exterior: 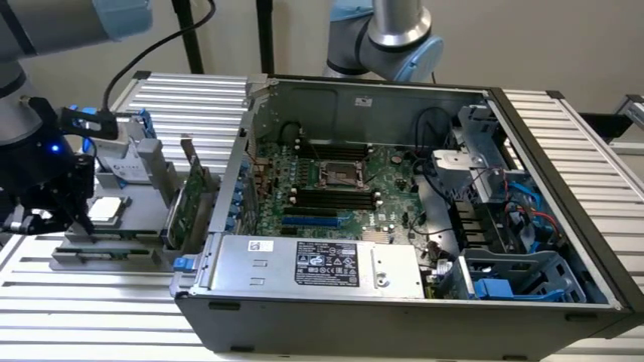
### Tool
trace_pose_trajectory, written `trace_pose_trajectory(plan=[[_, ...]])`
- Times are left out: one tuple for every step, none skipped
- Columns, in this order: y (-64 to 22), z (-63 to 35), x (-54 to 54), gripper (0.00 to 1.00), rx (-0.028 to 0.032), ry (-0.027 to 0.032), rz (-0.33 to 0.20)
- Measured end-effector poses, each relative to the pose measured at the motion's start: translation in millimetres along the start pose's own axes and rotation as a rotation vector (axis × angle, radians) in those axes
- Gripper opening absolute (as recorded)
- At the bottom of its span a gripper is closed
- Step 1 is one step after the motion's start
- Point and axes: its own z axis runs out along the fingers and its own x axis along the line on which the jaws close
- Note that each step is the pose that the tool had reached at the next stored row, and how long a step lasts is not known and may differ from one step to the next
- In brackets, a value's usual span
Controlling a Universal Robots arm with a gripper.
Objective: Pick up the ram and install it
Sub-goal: 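Pick up the ram and move it above insertion slot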
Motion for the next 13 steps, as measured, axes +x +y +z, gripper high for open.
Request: trace_pose_trajectory(plan=[[-1.6,1.3,0.3,0.0,-0.0002,0.0002,-0.001],[-3.1,2.6,0.3,0.0,-0.0002,0.0003,-0.004],[-4.1,3.6,0.3,0.0,-0.0001,0.0005,-0.008],[-4.9,4.9,0.2,0.0,0.0001,0.0008,-0.014],[-5.6,6.2,0.1,0.0,0.0003,0.0011,-0.02],[-6.3,7.5,0.0,0.0,0.0004,0.0016,-0.027],[-7.0,8.5,0.0,0.0,0.0003,0.0021,-0.034],[-7.5,9.7,-0.1,0.0,0.0006,0.0022,-0.04],[-7.9,11.0,-0.1,0.0,0.001,0.0024,-0.045],[-8.2,12.5,-0.2,1.0,0.0014,0.0023,-0.048],[-8.3,14.0,-0.2,1.0,0.0015,0.0025,-0.051],[-8.5,15.8,-0.2,1.0,0.0015,0.0026,-0.054],[-8.5,17.7,-0.2,1.0,0.0016,0.0027,-0.056]])
